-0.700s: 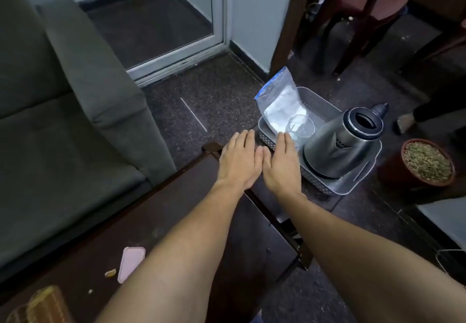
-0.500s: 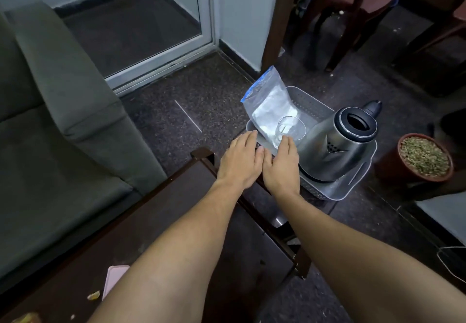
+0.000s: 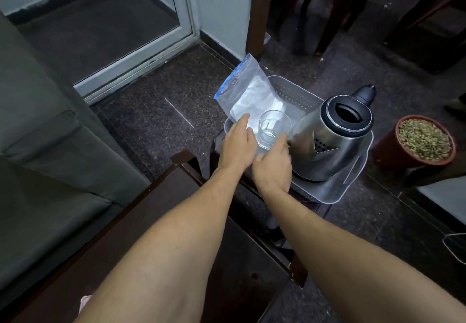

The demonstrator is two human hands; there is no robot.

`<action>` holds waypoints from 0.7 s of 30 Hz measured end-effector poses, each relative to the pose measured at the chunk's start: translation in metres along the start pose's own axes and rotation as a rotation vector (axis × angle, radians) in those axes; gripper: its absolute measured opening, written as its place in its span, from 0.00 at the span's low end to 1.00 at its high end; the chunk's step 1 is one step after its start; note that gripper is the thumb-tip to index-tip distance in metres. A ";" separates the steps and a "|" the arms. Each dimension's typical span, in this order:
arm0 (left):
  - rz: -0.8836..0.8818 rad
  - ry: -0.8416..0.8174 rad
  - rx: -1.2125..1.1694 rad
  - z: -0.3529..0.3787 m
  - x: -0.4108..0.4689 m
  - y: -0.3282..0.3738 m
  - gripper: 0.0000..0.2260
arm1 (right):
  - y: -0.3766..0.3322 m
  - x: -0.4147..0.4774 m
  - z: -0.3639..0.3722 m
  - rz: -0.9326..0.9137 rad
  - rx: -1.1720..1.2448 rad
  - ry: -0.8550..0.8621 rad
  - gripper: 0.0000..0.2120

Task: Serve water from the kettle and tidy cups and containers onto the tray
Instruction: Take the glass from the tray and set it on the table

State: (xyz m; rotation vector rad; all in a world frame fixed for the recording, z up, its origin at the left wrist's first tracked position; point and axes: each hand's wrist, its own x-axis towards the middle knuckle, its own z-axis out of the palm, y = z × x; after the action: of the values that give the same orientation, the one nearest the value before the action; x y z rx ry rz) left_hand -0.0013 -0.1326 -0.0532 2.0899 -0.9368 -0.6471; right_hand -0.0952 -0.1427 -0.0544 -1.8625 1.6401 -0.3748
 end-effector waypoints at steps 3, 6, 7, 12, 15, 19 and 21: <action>-0.038 -0.017 -0.065 0.007 0.012 -0.001 0.21 | -0.001 0.004 0.005 0.014 0.015 0.017 0.38; -0.069 -0.068 -0.103 0.014 0.026 0.002 0.20 | 0.003 0.005 0.007 0.018 0.010 0.053 0.37; -0.078 -0.093 -0.097 0.016 0.031 0.005 0.20 | 0.004 0.005 0.008 0.011 0.013 0.057 0.36; -0.122 -0.181 -0.122 0.022 0.048 0.006 0.20 | 0.006 0.006 0.013 -0.007 0.020 0.087 0.33; -0.174 -0.165 -0.186 0.023 0.051 0.003 0.17 | 0.003 0.008 0.015 0.035 0.047 0.121 0.32; -0.211 -0.154 -0.243 0.022 0.054 0.003 0.16 | 0.003 0.012 0.018 0.096 0.059 0.130 0.31; -0.215 -0.168 -0.235 0.021 0.054 0.003 0.17 | 0.001 0.014 0.019 0.109 0.073 0.135 0.32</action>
State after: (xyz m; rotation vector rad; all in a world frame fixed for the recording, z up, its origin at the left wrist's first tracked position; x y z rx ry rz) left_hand 0.0160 -0.1850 -0.0713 1.9617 -0.6921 -1.0077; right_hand -0.0824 -0.1513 -0.0719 -1.7183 1.7836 -0.5164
